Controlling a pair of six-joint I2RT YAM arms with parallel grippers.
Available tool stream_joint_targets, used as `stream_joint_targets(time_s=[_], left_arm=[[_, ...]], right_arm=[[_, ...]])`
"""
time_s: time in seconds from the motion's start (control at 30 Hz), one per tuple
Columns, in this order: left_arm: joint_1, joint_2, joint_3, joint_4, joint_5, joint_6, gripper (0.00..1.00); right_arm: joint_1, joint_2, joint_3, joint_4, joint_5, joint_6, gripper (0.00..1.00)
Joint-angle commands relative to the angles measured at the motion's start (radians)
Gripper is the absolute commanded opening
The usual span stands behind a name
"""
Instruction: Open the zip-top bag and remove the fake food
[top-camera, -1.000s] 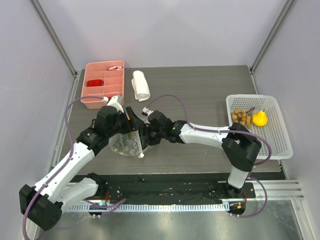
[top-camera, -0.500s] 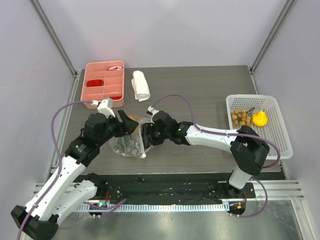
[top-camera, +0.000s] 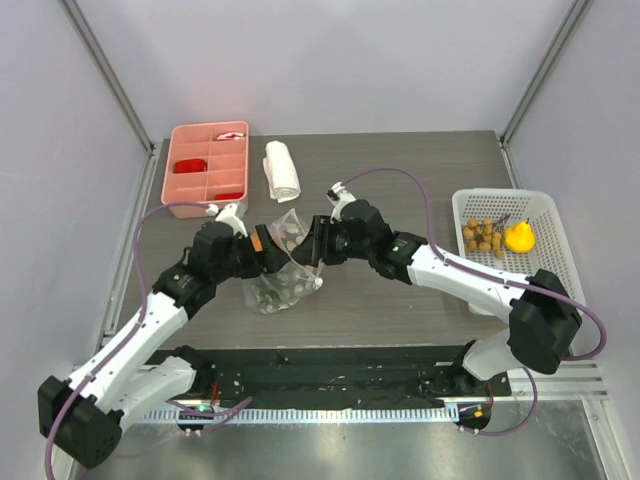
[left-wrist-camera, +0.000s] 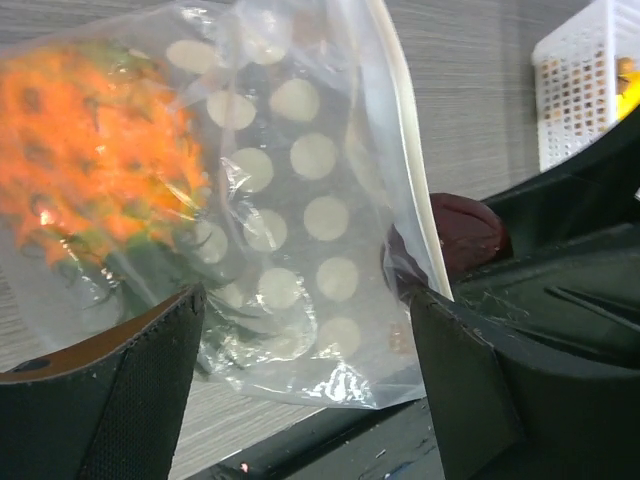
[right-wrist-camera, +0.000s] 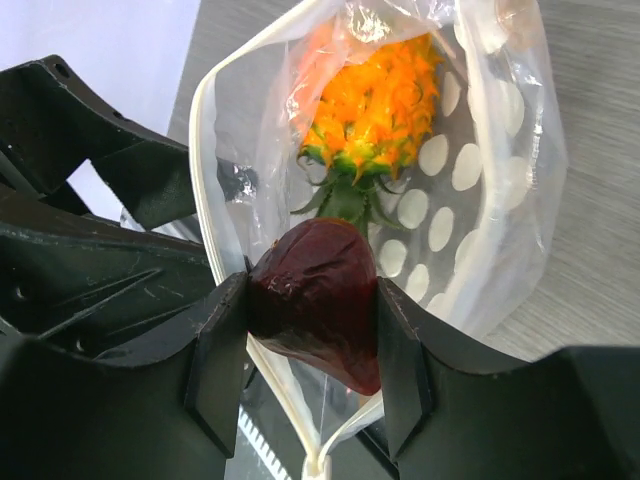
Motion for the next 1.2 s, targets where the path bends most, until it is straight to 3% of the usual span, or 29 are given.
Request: stream_joint_targets(time_s=[0.0, 0.3, 0.5, 0.57, 0.73, 0.87, 0.9, 0.97, 1.07, 1.17], left_arm=[[0.006, 0.068, 0.108, 0.041, -0.02, -0.036, 0.84], [0.006, 0.108, 0.186, 0.022, -0.149, -0.07, 0.88], [0.006, 0.256, 0.26, 0.007, -0.022, -0.047, 0.79], [0.006, 0.254, 0.24, 0.065, 0.03, -0.047, 0.78], [0.005, 0.187, 0.206, 0.067, 0.035, -0.013, 0.8], [-0.01, 0.176, 0.215, 0.016, 0.038, 0.028, 0.81], [-0.032, 0.183, 0.23, 0.013, 0.025, 0.045, 0.82], [-0.073, 0.214, 0.255, -0.004, -0.011, 0.068, 0.82], [-0.225, 0.306, 0.35, -0.08, -0.212, 0.123, 0.81], [-0.366, 0.429, 0.457, -0.159, -0.396, 0.168, 0.77]], right_arm=[[0.0, 0.007, 0.029, 0.044, 0.027, -0.02, 0.04], [-0.001, 0.002, 0.0, 0.058, 0.018, -0.022, 0.03], [0.0, -0.001, -0.004, 0.051, 0.024, -0.025, 0.03], [-0.004, -0.019, 0.001, 0.014, 0.064, -0.028, 0.02], [-0.047, -0.137, 0.026, -0.216, 0.357, -0.115, 0.02], [-0.2, -0.277, -0.003, -0.305, 0.411, -0.175, 0.02], [-0.287, -0.321, -0.014, -0.337, 0.42, -0.186, 0.02], [-0.366, -0.36, -0.005, -0.383, 0.537, -0.218, 0.05], [-0.501, -0.414, 0.003, -0.443, 0.784, -0.257, 0.08], [-0.681, -0.43, -0.042, -0.459, 0.886, -0.241, 0.08]])
